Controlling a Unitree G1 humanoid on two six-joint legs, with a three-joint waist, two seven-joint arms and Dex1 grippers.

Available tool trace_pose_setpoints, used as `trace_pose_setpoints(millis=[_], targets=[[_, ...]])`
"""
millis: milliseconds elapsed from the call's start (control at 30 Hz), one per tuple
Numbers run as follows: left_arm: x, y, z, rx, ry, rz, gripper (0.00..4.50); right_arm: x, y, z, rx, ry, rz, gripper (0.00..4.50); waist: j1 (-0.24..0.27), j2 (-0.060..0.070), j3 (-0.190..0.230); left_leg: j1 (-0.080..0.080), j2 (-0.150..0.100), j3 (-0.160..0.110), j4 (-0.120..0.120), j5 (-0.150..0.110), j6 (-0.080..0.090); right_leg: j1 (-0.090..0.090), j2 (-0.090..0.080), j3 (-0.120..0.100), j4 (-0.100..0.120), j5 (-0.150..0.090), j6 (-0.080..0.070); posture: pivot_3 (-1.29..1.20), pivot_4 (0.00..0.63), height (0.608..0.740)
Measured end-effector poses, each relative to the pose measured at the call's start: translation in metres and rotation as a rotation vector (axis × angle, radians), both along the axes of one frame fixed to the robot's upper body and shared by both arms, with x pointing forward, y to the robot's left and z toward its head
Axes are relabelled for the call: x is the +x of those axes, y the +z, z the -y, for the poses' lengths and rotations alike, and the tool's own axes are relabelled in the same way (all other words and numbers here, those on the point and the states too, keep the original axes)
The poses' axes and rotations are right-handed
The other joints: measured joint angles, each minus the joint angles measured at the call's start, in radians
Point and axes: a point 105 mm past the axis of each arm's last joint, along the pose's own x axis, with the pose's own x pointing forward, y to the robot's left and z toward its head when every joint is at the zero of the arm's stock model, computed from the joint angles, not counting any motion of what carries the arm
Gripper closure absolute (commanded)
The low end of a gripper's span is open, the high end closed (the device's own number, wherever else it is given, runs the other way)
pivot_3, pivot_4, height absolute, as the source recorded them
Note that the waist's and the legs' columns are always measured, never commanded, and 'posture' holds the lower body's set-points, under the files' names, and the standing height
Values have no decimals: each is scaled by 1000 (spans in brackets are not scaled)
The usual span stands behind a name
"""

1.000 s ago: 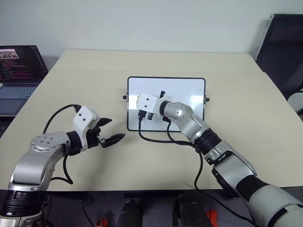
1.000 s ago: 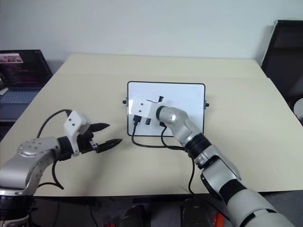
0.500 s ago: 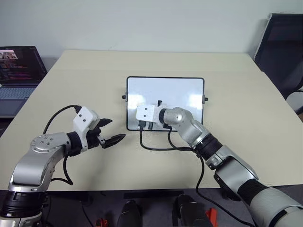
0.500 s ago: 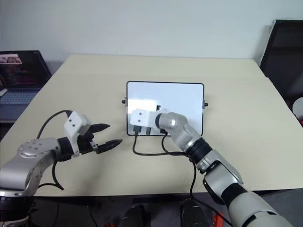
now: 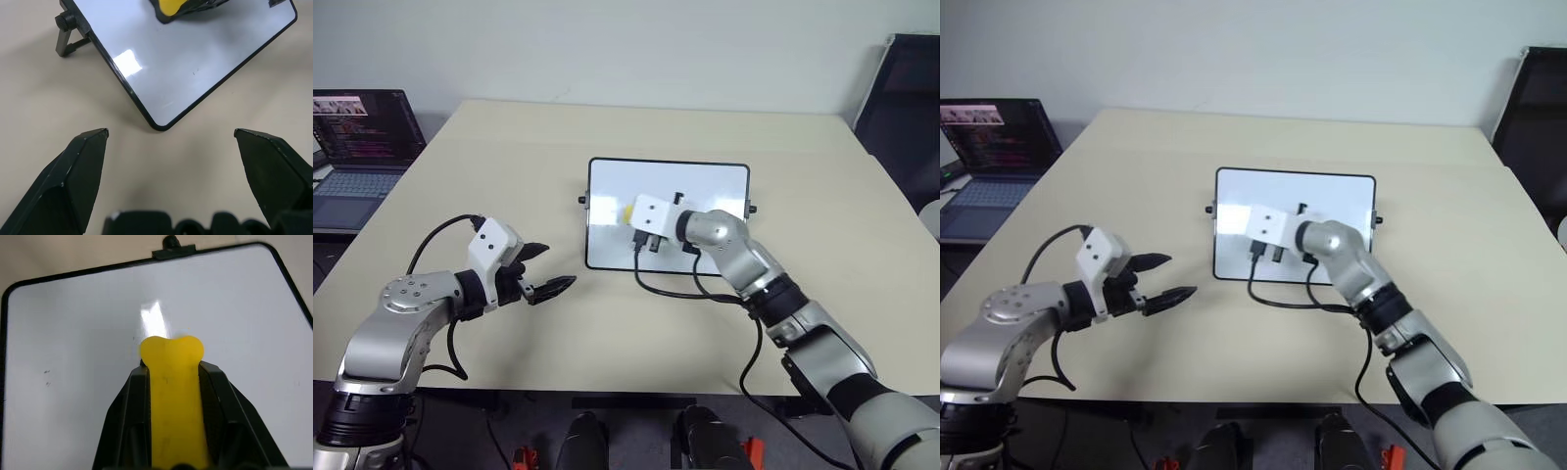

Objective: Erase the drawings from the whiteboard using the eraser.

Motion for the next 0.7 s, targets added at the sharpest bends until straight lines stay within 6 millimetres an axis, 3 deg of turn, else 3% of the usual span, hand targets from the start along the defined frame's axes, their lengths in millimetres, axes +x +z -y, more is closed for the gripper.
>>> trace_pose_setpoints(millis=[167, 267, 533, 700], targets=[[1, 1, 2, -1, -9, 4, 0, 2, 1, 29, -24, -48, -15, 3525, 1, 0, 0, 1, -1, 0, 0, 0, 0, -1, -1, 0, -2, 0, 0, 0, 150, 740], [3, 5, 5, -8, -21, 15, 0, 0, 2, 36, 2, -69, -31, 3525, 1, 0, 0, 0, -1, 0, 1, 0, 0, -1, -2, 0, -4, 0, 0, 0, 150, 740], [9, 33, 32, -77, -129, 101, 0, -31, 5, 42, 341, -138, -229, 3525, 0, 0, 0, -3, 0, 0, -2, 2, -2, -1, -1, 0, 0, -2, 3, 0, 150, 740], [7, 53, 57, -107, -241, 151, 0, -58, 36, 86, 639, -296, -191, 3525, 0, 1, 1, -4, 0, -1, -6, -2, -7, -2, 0, -2, 2, -6, 3, 0, 150, 740]])
